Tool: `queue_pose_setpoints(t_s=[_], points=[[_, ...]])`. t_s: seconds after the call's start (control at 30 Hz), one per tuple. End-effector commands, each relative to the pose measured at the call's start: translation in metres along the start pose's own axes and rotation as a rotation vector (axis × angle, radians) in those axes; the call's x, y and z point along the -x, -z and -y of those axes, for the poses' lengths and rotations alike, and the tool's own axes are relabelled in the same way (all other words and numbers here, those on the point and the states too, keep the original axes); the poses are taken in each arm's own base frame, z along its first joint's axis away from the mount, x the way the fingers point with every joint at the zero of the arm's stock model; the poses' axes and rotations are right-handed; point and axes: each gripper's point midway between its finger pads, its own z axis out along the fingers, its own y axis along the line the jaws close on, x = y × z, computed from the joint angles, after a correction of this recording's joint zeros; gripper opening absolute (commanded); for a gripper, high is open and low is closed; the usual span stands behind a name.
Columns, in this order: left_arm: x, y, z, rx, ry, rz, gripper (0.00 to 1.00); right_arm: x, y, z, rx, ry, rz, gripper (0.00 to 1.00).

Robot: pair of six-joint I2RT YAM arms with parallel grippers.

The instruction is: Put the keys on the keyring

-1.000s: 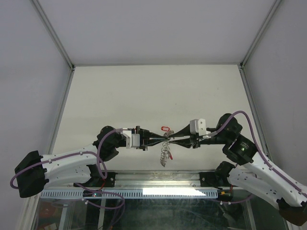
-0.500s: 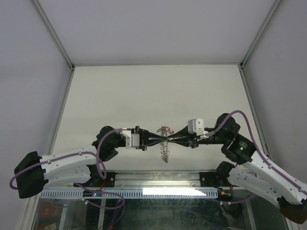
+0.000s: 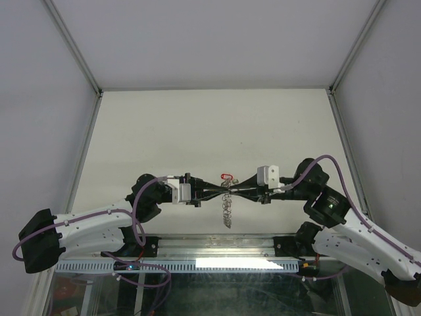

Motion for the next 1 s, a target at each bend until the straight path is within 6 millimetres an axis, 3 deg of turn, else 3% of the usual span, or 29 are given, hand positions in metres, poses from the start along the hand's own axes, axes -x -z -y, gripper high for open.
queue_pose_setpoints(t_s=[0.0,0.07,0.27,0.97], points=[[0.035,0.0,-0.005,0.019,-0.053,0.108,0.0,0.006,0.001,0.013,-0.069,0.021,0.015,0.13],[0.035,0.0,-0.004,0.017,-0.054,0.109,0.0,0.007,0.002,0.012,-0.065,0.025,0.018,0.22],[0.036,0.001,-0.004,0.016,-0.057,0.11,0.0,0.004,0.004,0.011,-0.062,0.038,0.006,0.32],[0.032,-0.002,-0.006,0.013,-0.056,0.096,0.0,0.016,-0.001,0.001,0.007,0.032,0.06,0.27]])
